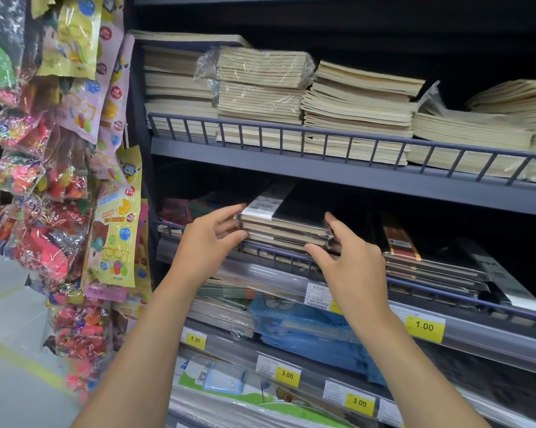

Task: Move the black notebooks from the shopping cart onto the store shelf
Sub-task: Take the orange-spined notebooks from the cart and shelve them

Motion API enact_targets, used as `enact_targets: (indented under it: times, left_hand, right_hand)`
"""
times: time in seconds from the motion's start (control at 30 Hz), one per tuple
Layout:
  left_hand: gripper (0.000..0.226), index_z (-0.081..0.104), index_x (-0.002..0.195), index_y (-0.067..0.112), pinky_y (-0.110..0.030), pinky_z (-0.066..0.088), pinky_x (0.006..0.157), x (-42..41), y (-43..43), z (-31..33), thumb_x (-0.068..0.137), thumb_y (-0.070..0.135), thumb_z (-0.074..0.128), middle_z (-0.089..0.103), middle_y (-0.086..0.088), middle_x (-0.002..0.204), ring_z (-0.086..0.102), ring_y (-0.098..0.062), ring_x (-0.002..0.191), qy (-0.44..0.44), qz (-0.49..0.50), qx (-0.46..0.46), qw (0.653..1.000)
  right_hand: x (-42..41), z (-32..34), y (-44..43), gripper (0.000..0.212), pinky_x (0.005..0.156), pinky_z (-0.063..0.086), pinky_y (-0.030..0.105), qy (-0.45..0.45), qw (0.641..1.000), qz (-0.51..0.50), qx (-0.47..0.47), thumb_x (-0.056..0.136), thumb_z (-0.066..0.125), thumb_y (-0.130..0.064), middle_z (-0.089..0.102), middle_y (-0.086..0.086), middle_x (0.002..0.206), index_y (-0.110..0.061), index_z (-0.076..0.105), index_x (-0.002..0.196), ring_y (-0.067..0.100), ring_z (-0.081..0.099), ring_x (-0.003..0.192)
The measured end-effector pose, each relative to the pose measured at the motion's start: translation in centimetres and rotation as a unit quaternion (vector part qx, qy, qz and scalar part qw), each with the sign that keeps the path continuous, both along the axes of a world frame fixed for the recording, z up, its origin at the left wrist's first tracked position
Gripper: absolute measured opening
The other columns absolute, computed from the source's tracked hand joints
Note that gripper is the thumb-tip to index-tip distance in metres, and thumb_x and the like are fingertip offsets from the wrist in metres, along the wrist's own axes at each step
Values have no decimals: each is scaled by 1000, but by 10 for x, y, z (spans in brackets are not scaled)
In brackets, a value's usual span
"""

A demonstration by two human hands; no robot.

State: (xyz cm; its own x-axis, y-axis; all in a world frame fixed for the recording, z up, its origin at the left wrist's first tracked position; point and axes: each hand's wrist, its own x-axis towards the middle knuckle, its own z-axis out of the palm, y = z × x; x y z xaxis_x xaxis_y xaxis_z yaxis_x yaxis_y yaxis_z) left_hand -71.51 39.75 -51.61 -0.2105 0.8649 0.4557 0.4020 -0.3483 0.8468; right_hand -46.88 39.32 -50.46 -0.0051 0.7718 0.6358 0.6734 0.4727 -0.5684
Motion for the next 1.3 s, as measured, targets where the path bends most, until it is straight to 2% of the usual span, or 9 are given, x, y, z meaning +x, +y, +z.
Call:
enact_targets:
  times: [0.23, 0.33, 0.43, 0.53, 0.63, 0.73, 0.97, 1.1, 1.3]
  left_hand:
    - [59, 58, 143, 30, -40, 50, 110, 6, -1, 3, 89, 14, 78, 70, -2, 131, 65, -2, 115, 1, 17, -12, 1000]
    - [60, 56, 145, 28, -35, 49, 110, 9, -4, 5, 90, 13, 77, 67, -3, 135, 63, -1, 115, 9, 22, -14, 1000]
    - [61, 51, 149, 29, -29, 47, 106, 15, -11, 6, 93, 15, 73, 63, -2, 140, 59, 4, 111, 27, 35, -5, 999]
    - [63, 39, 153, 31, -40, 43, 114, 28, -18, 3, 97, 19, 66, 52, 3, 150, 51, -11, 133, 91, 99, 45, 990]
    - [64, 41, 152, 20, -49, 33, 121, 53, -25, 0, 93, 8, 62, 43, -3, 158, 33, -23, 150, 207, 179, 151, 950]
    - [62, 48, 148, 17, -53, 31, 120, 87, -31, 0, 88, 6, 61, 46, -6, 155, 33, -29, 151, 313, 192, 211, 906]
    - [69, 46, 149, 18, -57, 28, 119, 112, -36, -15, 81, 13, 53, 46, -8, 155, 31, -30, 151, 408, 185, 143, 883]
    - [75, 42, 152, 15, -59, 30, 118, 114, -40, -14, 80, 8, 64, 41, -10, 158, 26, -31, 153, 421, 174, 128, 881]
    - [85, 36, 154, 13, -57, 33, 118, 113, -42, -10, 78, 7, 75, 38, -12, 158, 23, -33, 153, 454, 168, 99, 869]
  right_hand:
    - [1, 6, -4, 70, 78, 59, 28, -19, 1000, 1, -20, 90, 74, -40, 72, 0, 95, -27, 44, 152, 10, 64, 80]
    - [2, 9, -7, 77, 71, 57, 30, -45, 998, 9, -42, 93, 71, -38, 70, 0, 89, -28, 31, 158, 10, 61, 71]
    - [14, 12, -20, 85, 90, 58, 37, -35, 997, 40, -62, 95, 69, -34, 69, 7, 121, -27, 15, 161, 19, 67, 106]
    - [45, 6, -44, 70, 109, 46, 32, -45, 998, 41, -24, 96, 67, -29, 56, -5, 144, -27, 32, 156, 10, 52, 132]
    - [95, -3, -57, 44, 110, 44, 41, -72, 994, -39, 74, 93, 69, -22, 59, -9, 135, -26, 59, 136, 9, 49, 130]
    - [140, -10, -57, 38, 106, 44, 50, -85, 980, -126, 124, 89, 72, -21, 60, -5, 131, -23, 66, 126, 18, 50, 128]
    - [170, -27, -56, 67, 116, 29, 50, -194, 963, -182, 34, 91, 63, -38, 40, 0, 154, -32, 36, 152, 22, 40, 139]
    - [175, -35, -58, 74, 116, 33, 52, -240, 951, -193, 28, 88, 64, -27, 39, 4, 156, -32, 33, 155, 22, 50, 130]
    - [175, -38, -58, 75, 118, 30, 52, -230, 954, -186, 45, 86, 63, -26, 39, 5, 156, -32, 32, 155, 22, 52, 128]
